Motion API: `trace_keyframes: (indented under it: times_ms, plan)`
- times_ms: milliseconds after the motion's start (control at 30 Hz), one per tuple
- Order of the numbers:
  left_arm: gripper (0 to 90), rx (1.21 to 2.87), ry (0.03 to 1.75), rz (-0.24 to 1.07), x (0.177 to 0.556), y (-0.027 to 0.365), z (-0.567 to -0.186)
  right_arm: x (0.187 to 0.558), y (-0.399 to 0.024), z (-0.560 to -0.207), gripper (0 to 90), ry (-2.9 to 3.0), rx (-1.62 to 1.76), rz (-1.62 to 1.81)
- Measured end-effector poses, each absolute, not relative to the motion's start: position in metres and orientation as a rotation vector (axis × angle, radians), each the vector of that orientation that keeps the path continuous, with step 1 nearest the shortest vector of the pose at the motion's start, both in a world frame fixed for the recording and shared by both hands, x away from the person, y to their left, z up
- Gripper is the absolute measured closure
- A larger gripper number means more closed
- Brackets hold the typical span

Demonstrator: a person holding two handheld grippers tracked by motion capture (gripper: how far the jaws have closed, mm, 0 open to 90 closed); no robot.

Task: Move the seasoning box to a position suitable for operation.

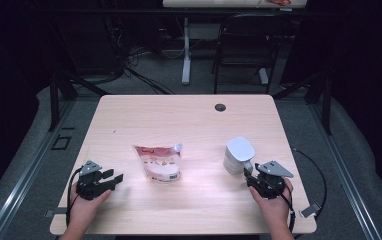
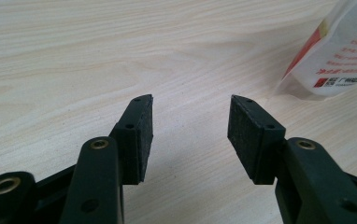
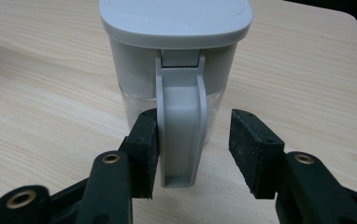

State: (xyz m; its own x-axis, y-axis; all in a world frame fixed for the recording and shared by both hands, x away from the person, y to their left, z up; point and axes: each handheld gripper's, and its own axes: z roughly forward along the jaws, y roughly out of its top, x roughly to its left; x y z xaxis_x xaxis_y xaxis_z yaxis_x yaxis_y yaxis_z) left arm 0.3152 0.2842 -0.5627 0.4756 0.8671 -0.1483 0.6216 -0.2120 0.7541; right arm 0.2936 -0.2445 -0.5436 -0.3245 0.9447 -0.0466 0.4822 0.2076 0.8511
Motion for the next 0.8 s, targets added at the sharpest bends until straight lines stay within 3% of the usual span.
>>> trace_keyframes:
  times_ms: [800]
  plan:
    - [49.9,1.913,1.251,0.394,0.315,0.287,-0.563,0.307,-0.257,-0.548,61.2,1.832,1.400,0.970]
